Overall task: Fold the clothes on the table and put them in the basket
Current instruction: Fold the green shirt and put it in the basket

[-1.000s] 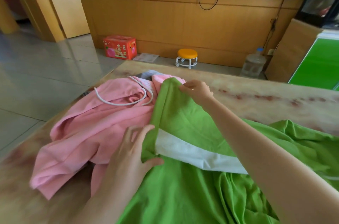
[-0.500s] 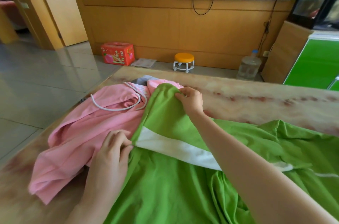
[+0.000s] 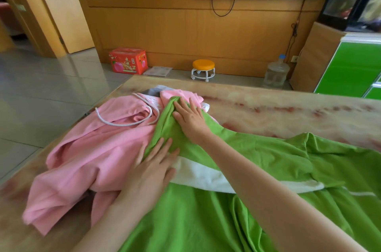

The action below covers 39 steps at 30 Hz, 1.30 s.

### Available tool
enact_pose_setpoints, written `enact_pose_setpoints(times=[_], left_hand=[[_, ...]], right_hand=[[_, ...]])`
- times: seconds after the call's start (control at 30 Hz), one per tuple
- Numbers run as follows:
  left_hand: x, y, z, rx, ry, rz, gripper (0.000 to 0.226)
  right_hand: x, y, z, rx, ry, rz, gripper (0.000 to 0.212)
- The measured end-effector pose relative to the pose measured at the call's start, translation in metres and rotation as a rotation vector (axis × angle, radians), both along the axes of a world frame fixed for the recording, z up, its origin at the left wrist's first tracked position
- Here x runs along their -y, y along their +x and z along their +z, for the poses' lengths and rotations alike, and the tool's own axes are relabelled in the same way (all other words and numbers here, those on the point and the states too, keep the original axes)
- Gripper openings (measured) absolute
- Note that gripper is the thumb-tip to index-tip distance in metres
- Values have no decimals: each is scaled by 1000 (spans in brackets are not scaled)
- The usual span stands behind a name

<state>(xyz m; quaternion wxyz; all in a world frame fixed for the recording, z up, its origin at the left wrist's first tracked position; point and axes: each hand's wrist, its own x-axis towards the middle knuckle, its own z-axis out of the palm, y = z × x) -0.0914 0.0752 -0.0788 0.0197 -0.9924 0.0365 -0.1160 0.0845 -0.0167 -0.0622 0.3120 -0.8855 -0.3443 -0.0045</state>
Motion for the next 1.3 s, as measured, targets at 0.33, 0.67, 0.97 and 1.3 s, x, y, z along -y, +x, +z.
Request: enact_pose_setpoints(times=[0.33, 0.67, 0.97, 1.3], left_hand=[[-5, 12, 5, 63, 28, 112, 55], [-8, 9, -2, 124, 50, 162, 73], [87, 39, 12, -20, -101, -175, 79], [148, 75, -50, -568, -167, -49, 71]], right_hand=[[-5, 40, 35, -285, 330, -416, 29], [36, -16, 15, 107, 196, -349, 53], [246, -70, -15, -164, -365, -441, 66], [318, -69, -63, -263, -536, -453, 59]])
